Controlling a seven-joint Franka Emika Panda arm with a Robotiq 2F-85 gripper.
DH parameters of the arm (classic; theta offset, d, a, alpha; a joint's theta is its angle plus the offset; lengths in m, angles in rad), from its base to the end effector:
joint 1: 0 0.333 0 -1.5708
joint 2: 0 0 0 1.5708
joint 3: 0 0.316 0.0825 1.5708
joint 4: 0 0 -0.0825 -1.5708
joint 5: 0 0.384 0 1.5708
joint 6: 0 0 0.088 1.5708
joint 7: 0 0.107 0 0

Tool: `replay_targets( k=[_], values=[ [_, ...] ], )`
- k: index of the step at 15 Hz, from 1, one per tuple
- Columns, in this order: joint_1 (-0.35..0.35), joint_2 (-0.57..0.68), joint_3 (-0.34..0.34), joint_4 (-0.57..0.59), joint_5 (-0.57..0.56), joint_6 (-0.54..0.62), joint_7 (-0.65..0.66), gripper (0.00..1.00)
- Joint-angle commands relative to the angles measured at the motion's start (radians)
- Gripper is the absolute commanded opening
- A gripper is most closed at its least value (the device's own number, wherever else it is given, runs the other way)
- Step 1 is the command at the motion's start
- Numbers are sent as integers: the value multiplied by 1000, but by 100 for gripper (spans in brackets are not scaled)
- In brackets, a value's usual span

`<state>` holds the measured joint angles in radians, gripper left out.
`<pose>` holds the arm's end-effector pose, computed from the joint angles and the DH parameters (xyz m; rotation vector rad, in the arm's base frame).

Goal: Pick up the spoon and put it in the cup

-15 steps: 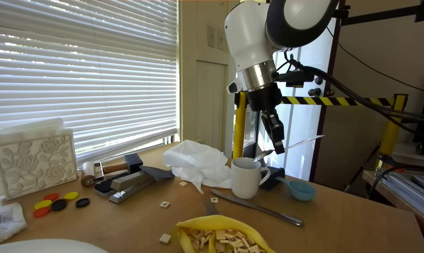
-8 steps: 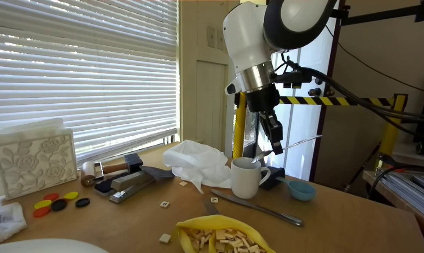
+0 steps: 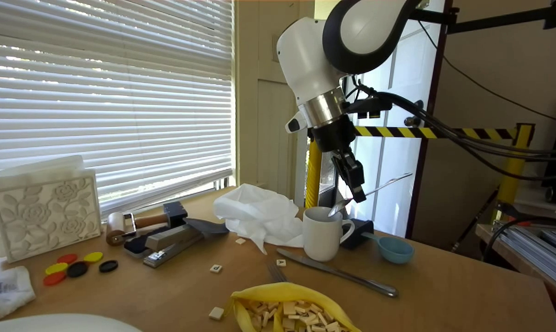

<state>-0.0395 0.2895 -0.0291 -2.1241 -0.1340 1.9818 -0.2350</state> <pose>0.5201 -0.0442 0.2470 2.9921 0.3704 -0.6808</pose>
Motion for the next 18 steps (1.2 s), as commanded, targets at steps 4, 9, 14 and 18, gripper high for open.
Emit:
replay_targets(
  k=[4,9,14,18],
  values=[
    [-6,121,7,198,-45,-181,-76,2],
    [-5,205,19,318,-56,-268,-123,2],
    [0,267,36,388,-57,-335,-152,2],
    [1,302,41,442,-61,-384,-156,2]
  ],
)
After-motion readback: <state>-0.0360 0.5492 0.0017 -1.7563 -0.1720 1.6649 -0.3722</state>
